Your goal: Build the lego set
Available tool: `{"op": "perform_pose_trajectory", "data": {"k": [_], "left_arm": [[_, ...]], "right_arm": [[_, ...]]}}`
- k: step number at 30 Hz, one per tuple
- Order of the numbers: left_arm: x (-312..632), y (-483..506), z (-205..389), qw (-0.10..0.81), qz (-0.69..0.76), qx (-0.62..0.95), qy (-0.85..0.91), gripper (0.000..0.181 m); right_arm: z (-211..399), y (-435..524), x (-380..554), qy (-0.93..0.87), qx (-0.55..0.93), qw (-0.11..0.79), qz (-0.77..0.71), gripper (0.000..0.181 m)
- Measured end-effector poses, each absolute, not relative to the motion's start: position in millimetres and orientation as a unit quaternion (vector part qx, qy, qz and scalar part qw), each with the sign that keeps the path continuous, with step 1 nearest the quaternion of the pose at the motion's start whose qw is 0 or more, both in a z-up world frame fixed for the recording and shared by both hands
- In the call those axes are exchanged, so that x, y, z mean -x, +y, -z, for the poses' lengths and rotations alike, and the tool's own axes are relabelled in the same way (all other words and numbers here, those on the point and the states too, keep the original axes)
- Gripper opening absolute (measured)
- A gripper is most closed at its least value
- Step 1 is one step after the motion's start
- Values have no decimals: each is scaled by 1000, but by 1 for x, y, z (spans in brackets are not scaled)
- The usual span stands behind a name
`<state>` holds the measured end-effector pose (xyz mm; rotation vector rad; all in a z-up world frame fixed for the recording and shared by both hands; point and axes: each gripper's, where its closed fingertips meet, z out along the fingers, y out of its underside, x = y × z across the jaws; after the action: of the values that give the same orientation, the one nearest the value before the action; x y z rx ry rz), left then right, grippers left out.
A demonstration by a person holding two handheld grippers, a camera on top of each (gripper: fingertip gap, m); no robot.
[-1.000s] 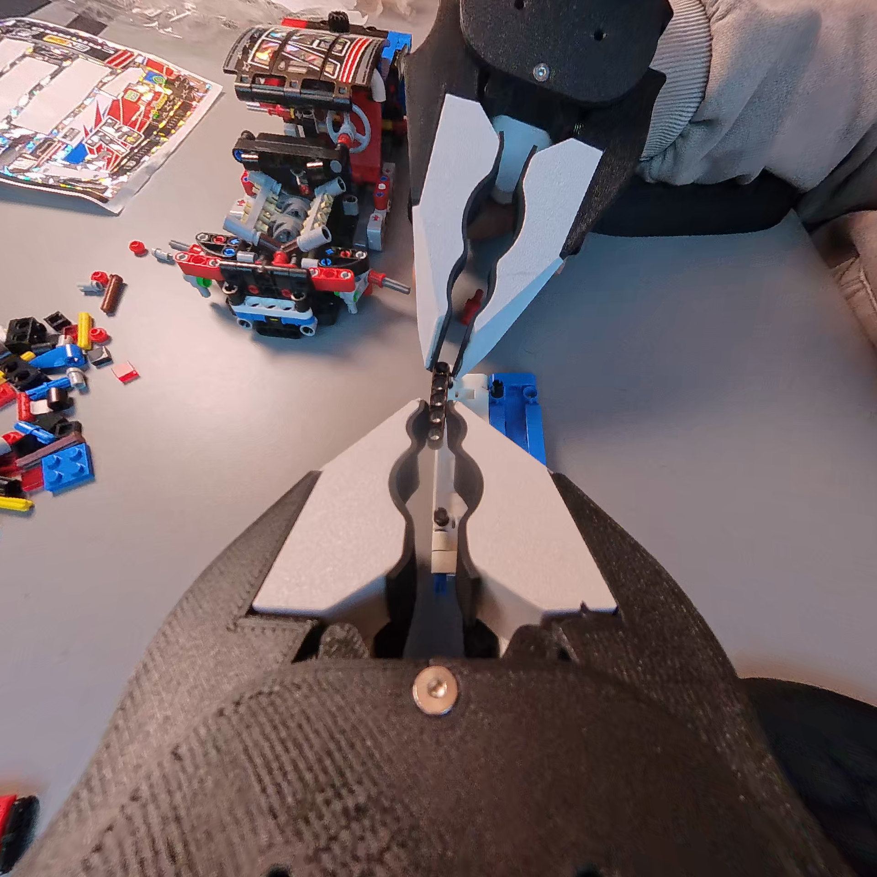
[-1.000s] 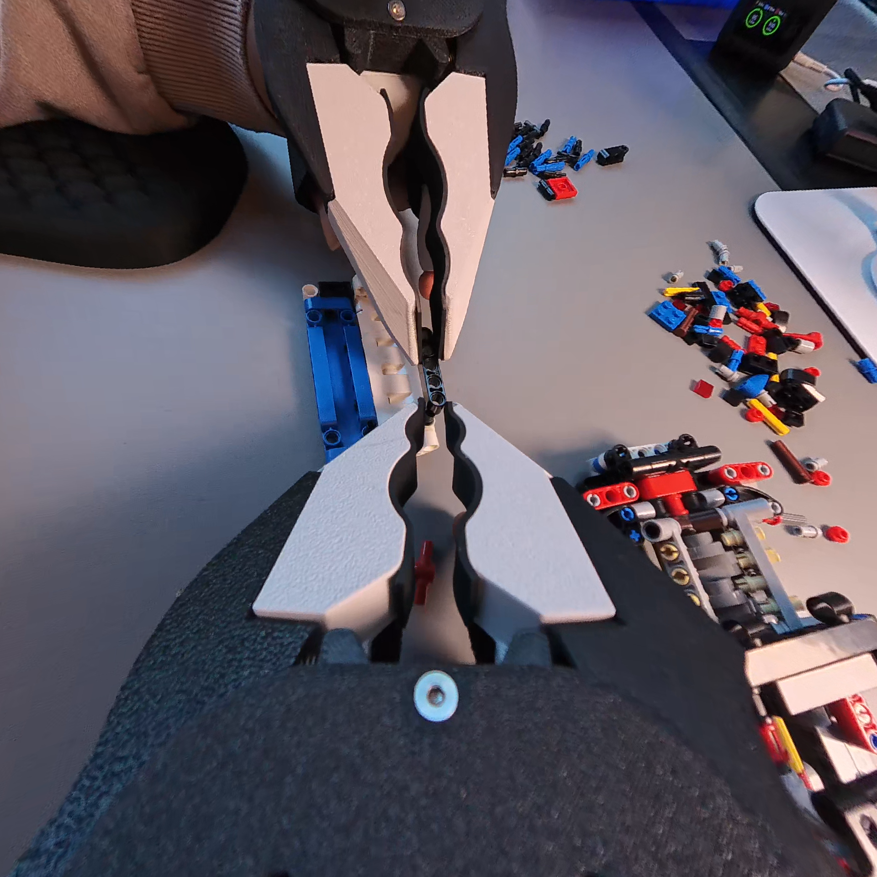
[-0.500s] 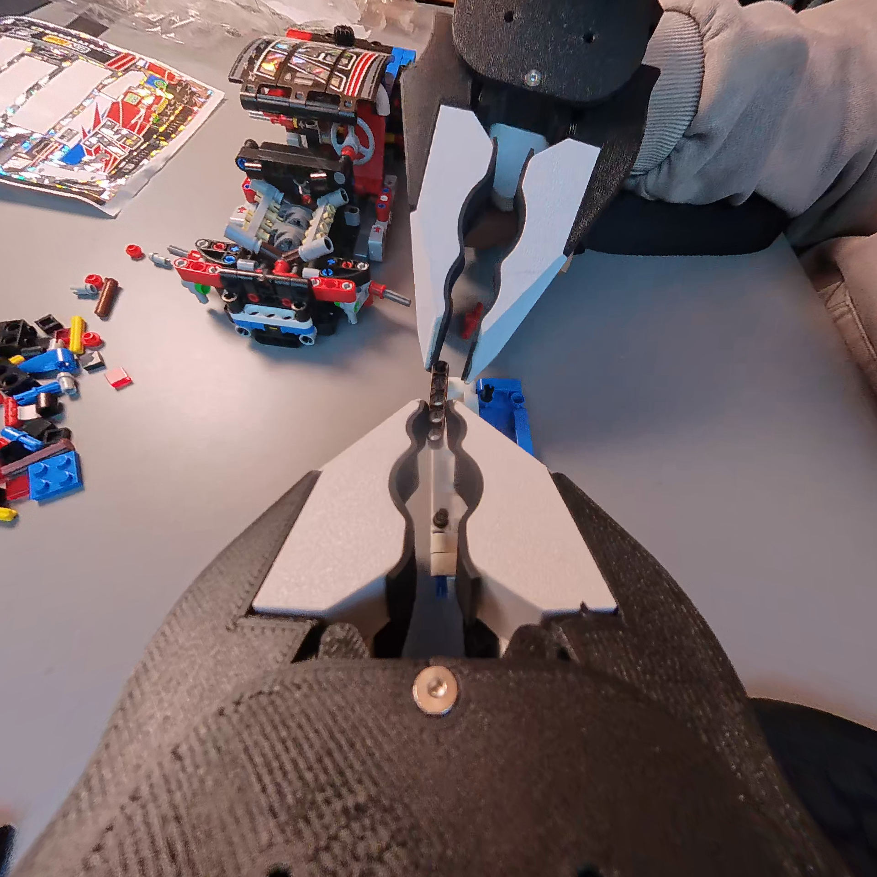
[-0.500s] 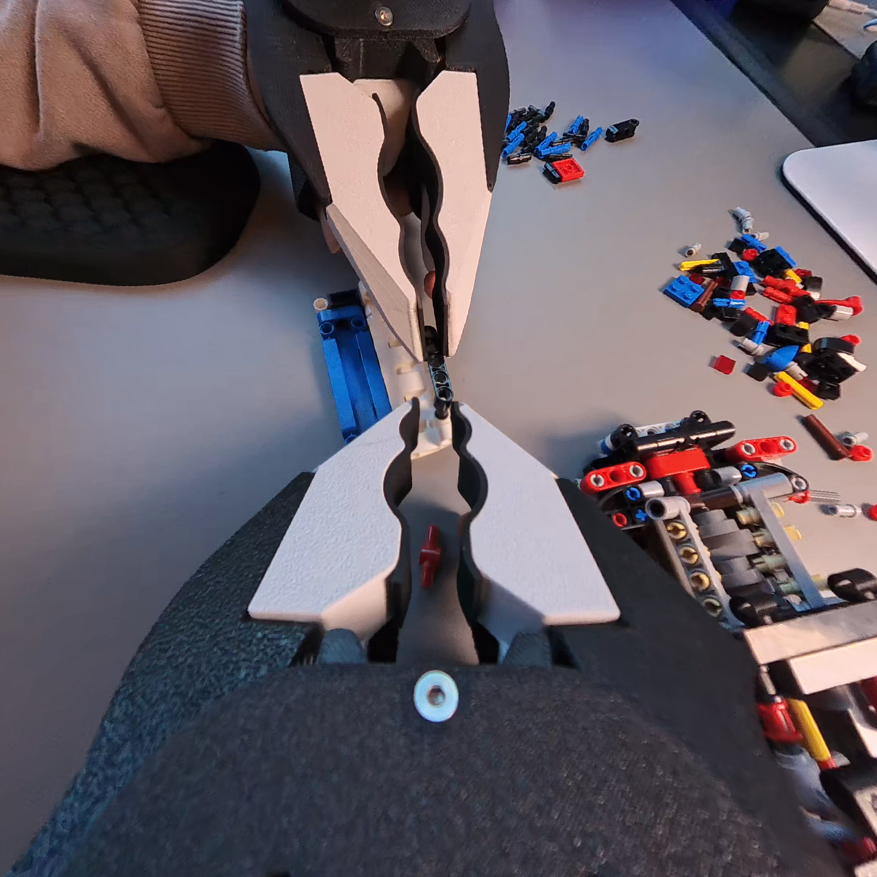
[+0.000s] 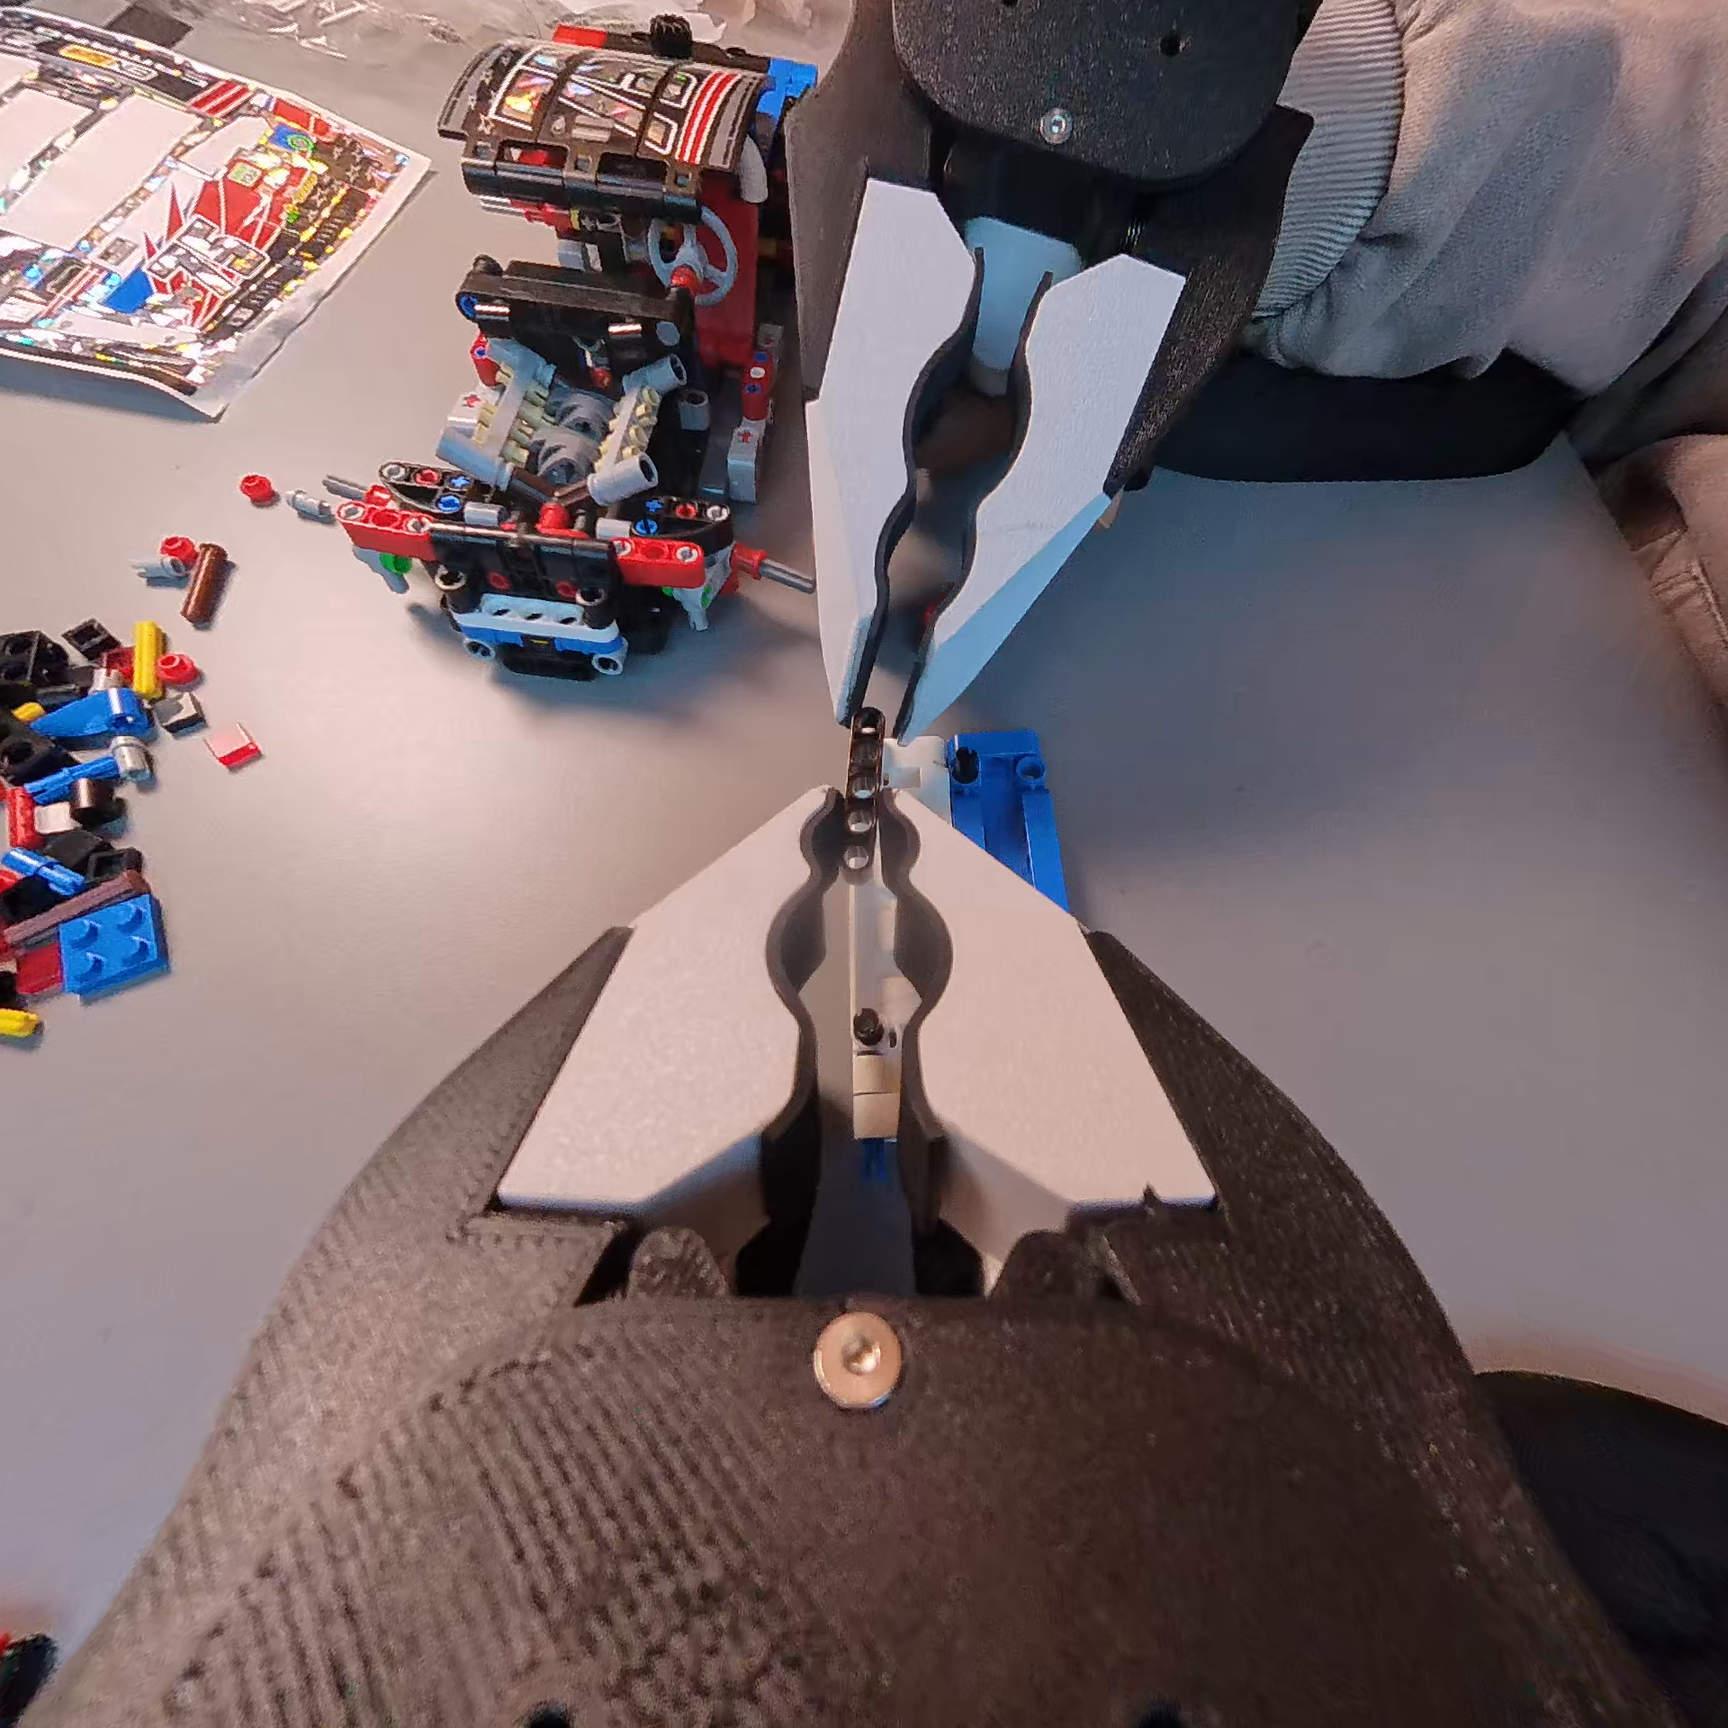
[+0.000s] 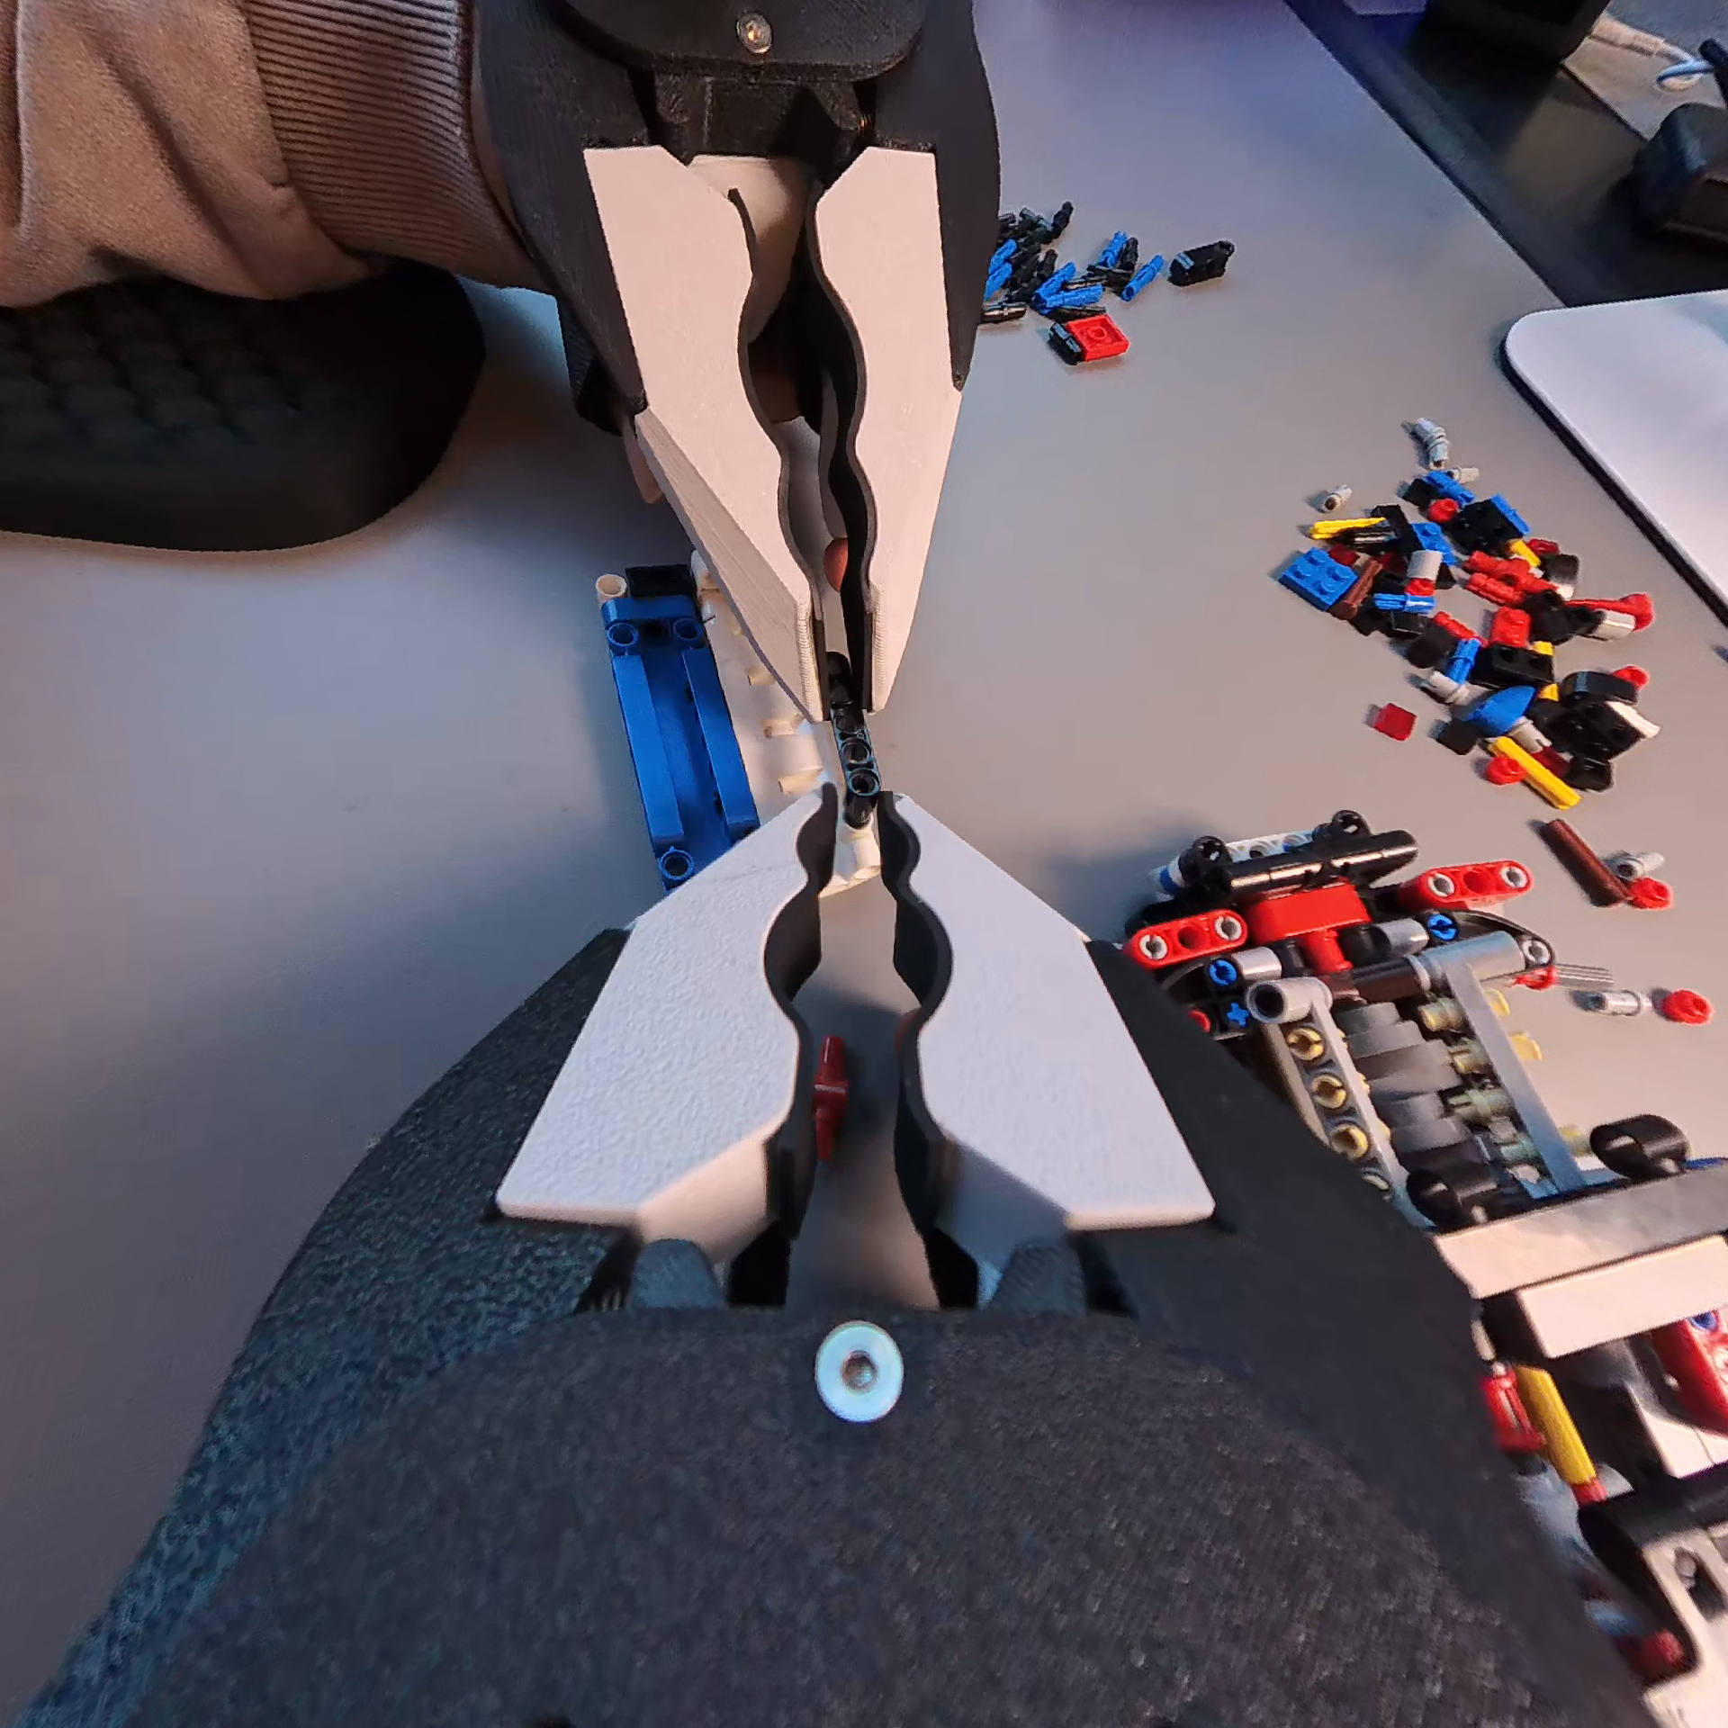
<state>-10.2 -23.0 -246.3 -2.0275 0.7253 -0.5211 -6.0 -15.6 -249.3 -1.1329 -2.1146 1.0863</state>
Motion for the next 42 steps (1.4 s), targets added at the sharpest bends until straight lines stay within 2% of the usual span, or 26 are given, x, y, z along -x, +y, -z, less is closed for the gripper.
{"op": "perform_pose_trajectory", "data": {"k": [10, 24, 28, 30, 37, 42], "left_arm": [[10, -22, 248, 442, 203, 820, 301, 5], [8, -24, 252, 427, 218, 830, 284, 6], [7, -30, 254, 416, 205, 839, 287, 26], [2, -39, 258, 390, 226, 844, 289, 29], [-8, -48, 269, 349, 165, 860, 335, 6], [-19, -53, 270, 352, 128, 863, 339, 6]], "right_arm": [[249, -15, 8, -774, 418, 254, -402, 5], [255, -18, 4, -776, 452, 209, -387, 5], [254, -25, 1, -781, 439, 203, -395, 5], [252, -29, -1, -785, 429, 204, -398, 5], [256, -36, -11, -808, 398, 198, -387, 5], [256, -40, -22, -815, 390, 179, -390, 5]]}}
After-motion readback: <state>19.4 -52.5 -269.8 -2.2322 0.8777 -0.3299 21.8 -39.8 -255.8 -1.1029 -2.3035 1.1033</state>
